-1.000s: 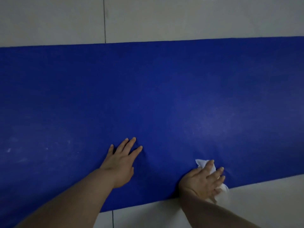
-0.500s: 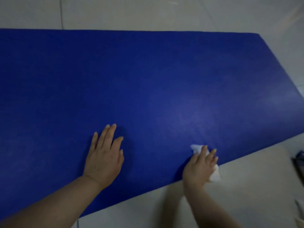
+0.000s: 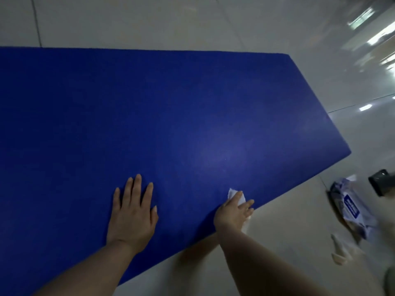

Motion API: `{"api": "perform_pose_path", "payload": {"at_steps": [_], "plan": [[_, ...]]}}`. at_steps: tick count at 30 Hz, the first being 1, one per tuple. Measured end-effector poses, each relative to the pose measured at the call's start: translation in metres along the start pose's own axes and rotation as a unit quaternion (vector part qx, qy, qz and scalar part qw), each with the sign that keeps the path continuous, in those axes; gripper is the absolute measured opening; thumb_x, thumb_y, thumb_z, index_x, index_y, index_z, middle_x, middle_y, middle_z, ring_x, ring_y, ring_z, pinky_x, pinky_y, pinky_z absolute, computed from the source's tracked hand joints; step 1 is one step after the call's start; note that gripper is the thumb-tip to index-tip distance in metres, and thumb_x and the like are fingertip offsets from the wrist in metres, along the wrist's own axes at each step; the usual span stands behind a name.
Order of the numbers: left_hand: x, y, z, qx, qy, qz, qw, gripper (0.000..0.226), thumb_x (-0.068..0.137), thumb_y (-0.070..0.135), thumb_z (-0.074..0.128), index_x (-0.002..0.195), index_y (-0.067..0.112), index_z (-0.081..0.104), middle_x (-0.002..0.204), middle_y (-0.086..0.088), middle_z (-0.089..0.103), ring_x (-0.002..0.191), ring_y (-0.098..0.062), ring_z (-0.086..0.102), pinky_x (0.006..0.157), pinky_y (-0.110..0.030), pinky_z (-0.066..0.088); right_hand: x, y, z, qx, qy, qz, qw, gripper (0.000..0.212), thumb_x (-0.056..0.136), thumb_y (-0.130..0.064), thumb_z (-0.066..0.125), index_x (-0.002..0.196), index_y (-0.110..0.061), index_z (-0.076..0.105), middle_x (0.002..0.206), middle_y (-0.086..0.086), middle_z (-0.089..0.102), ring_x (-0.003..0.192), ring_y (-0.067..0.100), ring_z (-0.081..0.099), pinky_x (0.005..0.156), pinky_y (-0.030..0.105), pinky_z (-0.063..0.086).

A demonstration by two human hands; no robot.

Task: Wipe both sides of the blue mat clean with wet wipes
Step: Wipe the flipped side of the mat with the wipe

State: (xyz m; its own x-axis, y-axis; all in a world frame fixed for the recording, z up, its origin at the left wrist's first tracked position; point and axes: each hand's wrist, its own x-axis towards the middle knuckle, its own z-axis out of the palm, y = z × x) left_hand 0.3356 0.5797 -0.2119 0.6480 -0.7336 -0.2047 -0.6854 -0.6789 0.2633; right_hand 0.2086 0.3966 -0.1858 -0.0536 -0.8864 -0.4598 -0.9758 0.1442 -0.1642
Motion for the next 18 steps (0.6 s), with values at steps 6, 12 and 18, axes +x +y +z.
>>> {"api": "perform_pose_path", "payload": {"at_steps": [6, 12, 18], "plan": [[0.003, -0.001, -0.002, -0.042, -0.029, 0.002, 0.999, 0.075, 0.099, 0.045, 0.002, 0.135, 0.003, 0.052, 0.148, -0.023, 0.037, 0.137, -0.037, 0.030, 0.115, -0.049, 0.002, 0.018, -0.005, -0.029, -0.042, -0.119, 0.019, 0.992, 0.066, 0.100, -0.038, 0.040, 0.153, -0.017, 0.006, 0.158, 0.016, -0.009, 0.145, 0.036, -0.006, 0.116, 0.047, 0.007], [0.000, -0.005, -0.002, -0.063, -0.027, 0.006, 0.998, 0.073, 0.099, 0.044, 0.002, 0.136, 0.005, 0.051, 0.150, -0.021, 0.035, 0.139, -0.035, 0.030, 0.115, -0.050, 0.007, 0.014, -0.010, -0.031, 0.000, -0.084, 0.043, 0.996, 0.066, 0.101, -0.038, 0.037, 0.149, 0.000, 0.013, 0.157, 0.022, 0.003, 0.144, 0.035, 0.005, 0.116, 0.043, 0.006], [0.001, -0.011, 0.002, -0.047, -0.006, 0.016, 0.999, 0.067, 0.099, 0.043, 0.005, 0.140, 0.008, 0.045, 0.152, -0.018, 0.031, 0.140, -0.033, 0.030, 0.114, -0.050, 0.012, 0.022, -0.017, -0.005, 0.026, 0.046, 0.083, 0.995, 0.070, 0.101, -0.046, 0.025, 0.151, -0.004, 0.001, 0.159, 0.015, -0.009, 0.146, 0.033, -0.001, 0.117, 0.044, 0.006]]}}
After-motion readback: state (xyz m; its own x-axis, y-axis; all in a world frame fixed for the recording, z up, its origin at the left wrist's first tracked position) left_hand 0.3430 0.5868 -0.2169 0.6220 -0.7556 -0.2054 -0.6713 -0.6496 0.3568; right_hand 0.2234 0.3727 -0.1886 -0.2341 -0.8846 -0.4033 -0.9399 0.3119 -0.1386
